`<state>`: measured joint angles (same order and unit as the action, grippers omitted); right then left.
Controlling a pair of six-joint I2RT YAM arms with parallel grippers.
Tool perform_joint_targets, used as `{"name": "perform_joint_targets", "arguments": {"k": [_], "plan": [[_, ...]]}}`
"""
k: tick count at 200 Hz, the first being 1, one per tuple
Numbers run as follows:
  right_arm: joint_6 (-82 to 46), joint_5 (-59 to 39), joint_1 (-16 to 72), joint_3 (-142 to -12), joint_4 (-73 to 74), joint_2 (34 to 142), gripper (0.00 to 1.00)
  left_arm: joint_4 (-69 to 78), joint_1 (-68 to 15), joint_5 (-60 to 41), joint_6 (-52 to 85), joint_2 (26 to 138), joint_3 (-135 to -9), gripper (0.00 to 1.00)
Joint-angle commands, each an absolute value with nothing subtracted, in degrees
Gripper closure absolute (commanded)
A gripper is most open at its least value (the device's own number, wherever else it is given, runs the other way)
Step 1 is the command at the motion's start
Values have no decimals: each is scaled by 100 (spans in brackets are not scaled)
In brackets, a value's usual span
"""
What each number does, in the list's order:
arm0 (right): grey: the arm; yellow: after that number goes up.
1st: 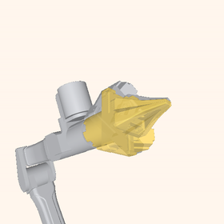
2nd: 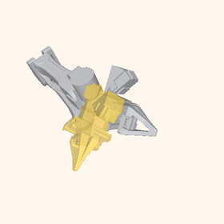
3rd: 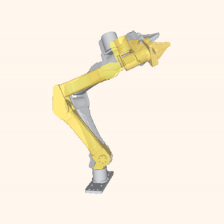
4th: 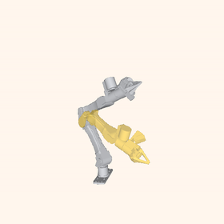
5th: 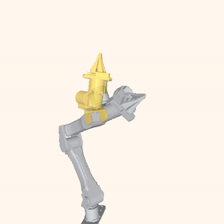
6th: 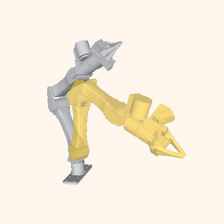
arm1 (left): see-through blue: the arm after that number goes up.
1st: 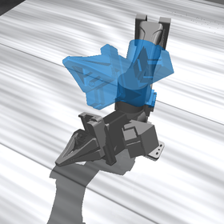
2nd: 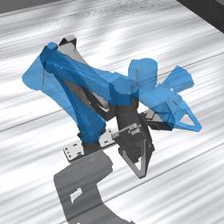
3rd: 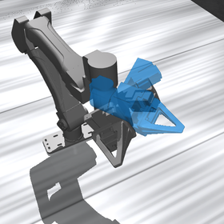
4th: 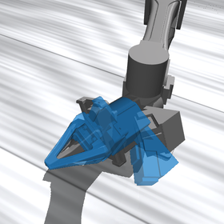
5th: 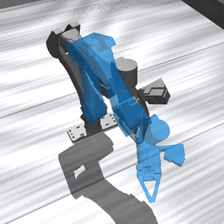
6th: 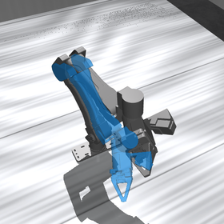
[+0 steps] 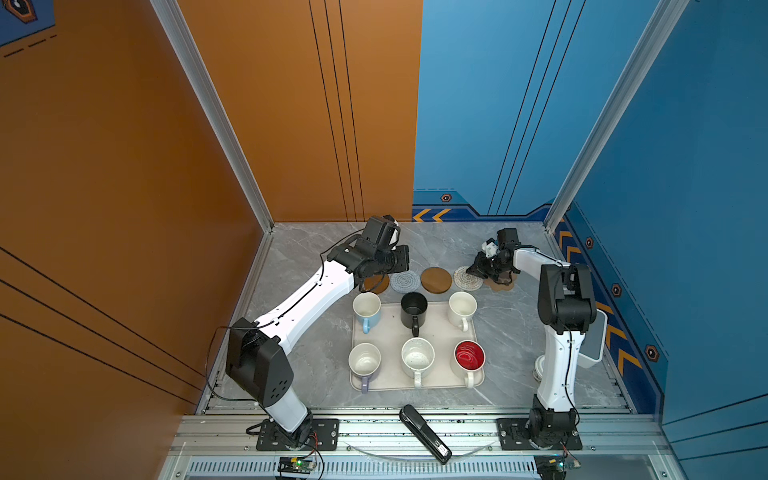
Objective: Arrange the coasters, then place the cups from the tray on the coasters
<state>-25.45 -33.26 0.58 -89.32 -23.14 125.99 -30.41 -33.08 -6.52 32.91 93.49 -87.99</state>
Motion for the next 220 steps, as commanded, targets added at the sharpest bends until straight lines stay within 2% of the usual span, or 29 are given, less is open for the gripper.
{"name": "perform_joint_targets", "arguments": {"k": [1,121,161,202,220], "plan": [[-2408,-3154,0,-8712,-2335,12304,100,-3007,-3364,-535,3352,9121,-8688,100],[-2481,-3243,0,-8264,-2098,12034,100,-2911,-3423,-533,3383,9044,-8603,100],[-2853,-3614,0,-8241,-1350,11926,100,-2866,-3436,-535,3334,8959,-8598,100],[-3400,-3889,9,-7866,-206,11239,100,-2904,-3440,-242,3173,8477,-8380,100],[-3506,-3818,63,-7631,-18,10856,100,-3238,-3452,108,3044,8110,-8275,93]]}}
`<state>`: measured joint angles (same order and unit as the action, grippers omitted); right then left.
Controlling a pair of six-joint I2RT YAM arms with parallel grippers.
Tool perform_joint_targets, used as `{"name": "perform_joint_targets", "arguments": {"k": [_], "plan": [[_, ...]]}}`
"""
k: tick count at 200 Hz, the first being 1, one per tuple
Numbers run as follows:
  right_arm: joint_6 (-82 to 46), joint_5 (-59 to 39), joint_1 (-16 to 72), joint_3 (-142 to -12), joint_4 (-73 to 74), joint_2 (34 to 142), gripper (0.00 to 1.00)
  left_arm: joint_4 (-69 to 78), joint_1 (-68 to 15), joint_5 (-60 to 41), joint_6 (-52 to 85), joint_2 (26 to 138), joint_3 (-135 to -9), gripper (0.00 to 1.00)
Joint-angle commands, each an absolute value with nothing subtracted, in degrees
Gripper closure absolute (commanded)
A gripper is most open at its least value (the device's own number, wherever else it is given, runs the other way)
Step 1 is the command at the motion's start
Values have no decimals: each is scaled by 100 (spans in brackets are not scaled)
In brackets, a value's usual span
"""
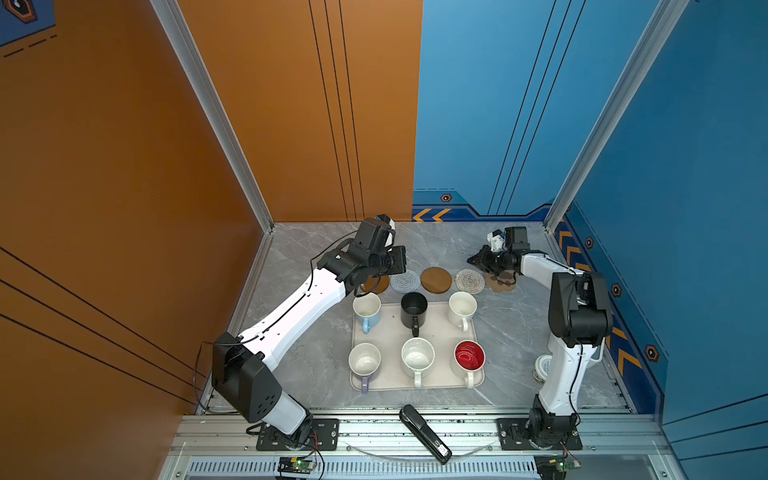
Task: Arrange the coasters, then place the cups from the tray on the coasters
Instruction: 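Lower left gripper over the light-blue mug while right gripper lifts away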
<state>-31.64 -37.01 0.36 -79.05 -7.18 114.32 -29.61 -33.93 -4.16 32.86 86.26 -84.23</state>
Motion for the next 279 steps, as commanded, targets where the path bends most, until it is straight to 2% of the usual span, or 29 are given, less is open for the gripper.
{"name": "perform_joint_targets", "arguments": {"k": [1,24,36,60,93,99,117,152,230,279], "plan": [[-3506,-3803,67,-7621,-18,10838,100,-3263,-3457,138,3034,8094,-8264,93],[-3483,-3587,263,-7319,-17,10237,96,-3903,-3470,787,2866,7618,-8047,85],[-3460,-3394,420,-7142,-18,9890,93,-4228,-3480,1046,2840,7394,-7893,75],[-3523,-2980,796,-6746,-8,9149,85,-4712,-3509,1241,2805,7083,-7568,69],[-4169,-2285,1489,-5686,1322,8068,62,-5288,-3571,1270,2753,7115,-7365,61],[-4207,-2142,1597,-5621,1395,7932,60,-5398,-3589,1274,2772,7157,-7334,56],[-4320,-1938,1867,-5591,1483,7653,59,-5581,-3621,1314,2835,7308,-7207,49],[-4336,-1775,2269,-5532,1598,7336,57,-5569,-3734,1333,3015,7601,-6963,45],[-4217,-1468,2347,-5295,1390,6905,58,-5553,-3883,1415,3275,8175,-6735,45],[-4314,-1638,2354,-5293,1576,7085,61,-5158,-3892,1294,3443,8435,-6491,50]]}}
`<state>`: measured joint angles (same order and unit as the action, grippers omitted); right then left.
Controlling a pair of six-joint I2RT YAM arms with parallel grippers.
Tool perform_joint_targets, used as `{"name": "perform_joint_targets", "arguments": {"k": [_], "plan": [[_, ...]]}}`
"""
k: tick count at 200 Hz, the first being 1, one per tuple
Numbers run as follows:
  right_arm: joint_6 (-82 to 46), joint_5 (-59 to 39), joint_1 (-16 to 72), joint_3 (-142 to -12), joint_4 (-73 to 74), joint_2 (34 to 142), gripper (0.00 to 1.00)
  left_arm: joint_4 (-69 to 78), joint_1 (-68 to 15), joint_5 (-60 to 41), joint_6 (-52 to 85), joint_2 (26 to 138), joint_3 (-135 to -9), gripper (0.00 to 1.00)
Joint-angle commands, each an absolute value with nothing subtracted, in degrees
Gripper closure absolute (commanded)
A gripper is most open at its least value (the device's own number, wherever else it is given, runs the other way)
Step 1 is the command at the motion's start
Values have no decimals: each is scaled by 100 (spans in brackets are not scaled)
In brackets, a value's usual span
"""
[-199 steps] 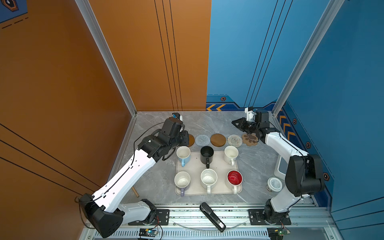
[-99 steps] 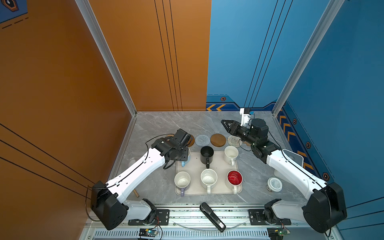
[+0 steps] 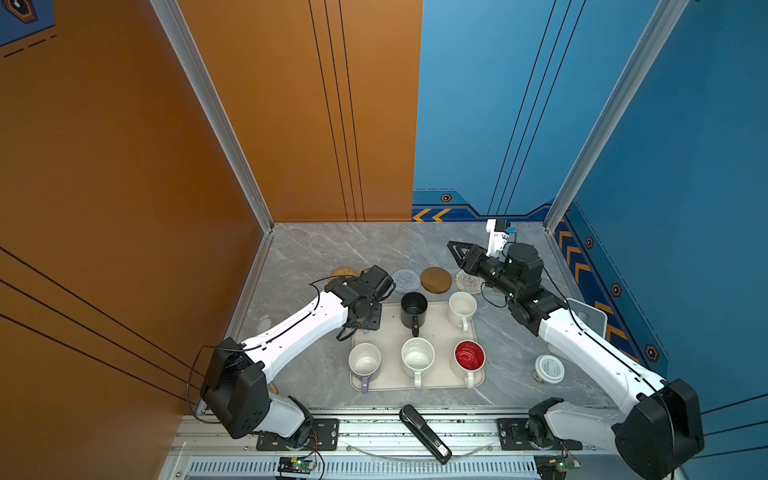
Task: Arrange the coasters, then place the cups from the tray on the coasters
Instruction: 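Lower left gripper over the light-blue mug while right gripper lifts away, then grasp the light-blue mug rim with left gripper and lift it off the tray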
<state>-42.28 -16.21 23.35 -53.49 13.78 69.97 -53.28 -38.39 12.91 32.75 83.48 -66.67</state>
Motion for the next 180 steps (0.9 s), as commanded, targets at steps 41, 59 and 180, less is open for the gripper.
{"name": "perform_joint_targets", "arguments": {"k": [41,59,180], "plan": [[-4476,-1816,2338,-5319,1831,7206,62,-4806,-3886,1245,3641,8521,-6342,53],[-4530,-1882,2338,-5323,1907,7245,62,-4558,-3858,1160,3733,8548,-6217,56],[-4536,-2103,2250,-5301,1822,7134,63,-4247,-3693,1162,3964,8735,-5942,72]]}}
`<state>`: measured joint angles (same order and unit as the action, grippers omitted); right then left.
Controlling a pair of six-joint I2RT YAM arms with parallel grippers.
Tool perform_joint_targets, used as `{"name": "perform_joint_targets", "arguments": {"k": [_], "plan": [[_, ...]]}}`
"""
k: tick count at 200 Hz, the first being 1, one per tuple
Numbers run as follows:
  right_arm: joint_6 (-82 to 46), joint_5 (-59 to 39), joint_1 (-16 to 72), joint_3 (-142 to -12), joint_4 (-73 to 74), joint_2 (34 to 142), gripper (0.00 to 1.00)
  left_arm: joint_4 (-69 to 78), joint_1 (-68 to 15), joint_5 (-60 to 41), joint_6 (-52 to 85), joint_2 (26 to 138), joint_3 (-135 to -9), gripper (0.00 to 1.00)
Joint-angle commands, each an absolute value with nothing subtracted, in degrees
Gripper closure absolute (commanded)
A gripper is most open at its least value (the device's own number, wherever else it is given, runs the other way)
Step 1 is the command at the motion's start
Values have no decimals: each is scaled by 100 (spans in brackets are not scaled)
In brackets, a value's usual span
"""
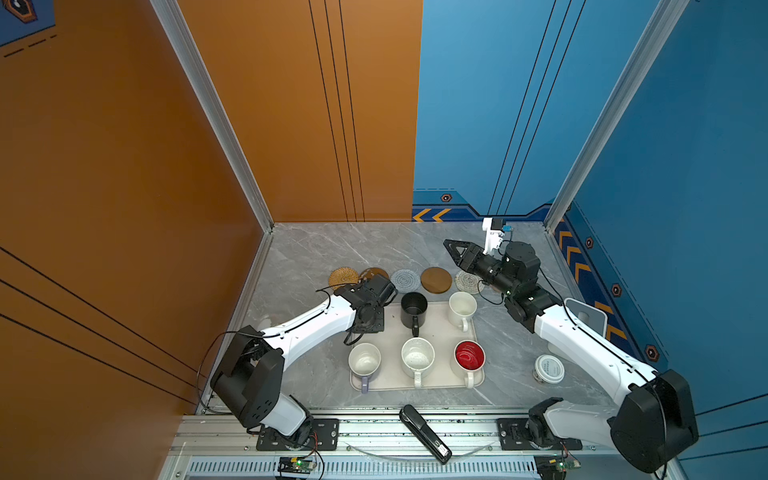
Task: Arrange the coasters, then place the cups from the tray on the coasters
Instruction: 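Grasp the light-blue mug rim with left gripper and lift it off the tray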
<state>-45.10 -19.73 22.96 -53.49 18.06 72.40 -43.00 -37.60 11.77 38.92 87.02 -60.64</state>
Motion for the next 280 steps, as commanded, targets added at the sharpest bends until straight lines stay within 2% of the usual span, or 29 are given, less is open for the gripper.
{"name": "perform_joint_targets", "arguments": {"k": [1,45,55,66,181,280], "plan": [[-4536,-2102,2246,-5300,1820,7131,63,-4246,-3692,1161,3968,8736,-5941,72],[-4510,-2074,2215,-5260,1762,7013,63,-4219,-3645,1181,4008,8769,-5941,82],[-4509,-2083,2216,-5248,1760,7014,63,-4219,-3634,1191,4008,8780,-5941,88],[-4509,-2092,2215,-5239,1758,7014,63,-4219,-3617,1200,3999,8780,-5954,100],[-4517,-2147,2217,-5278,1757,7027,64,-4225,-3500,1516,3749,8227,-6506,100],[-4502,-2164,2210,-5317,1723,7153,65,-4219,-2576,1654,2859,8683,-7574,100]]}}
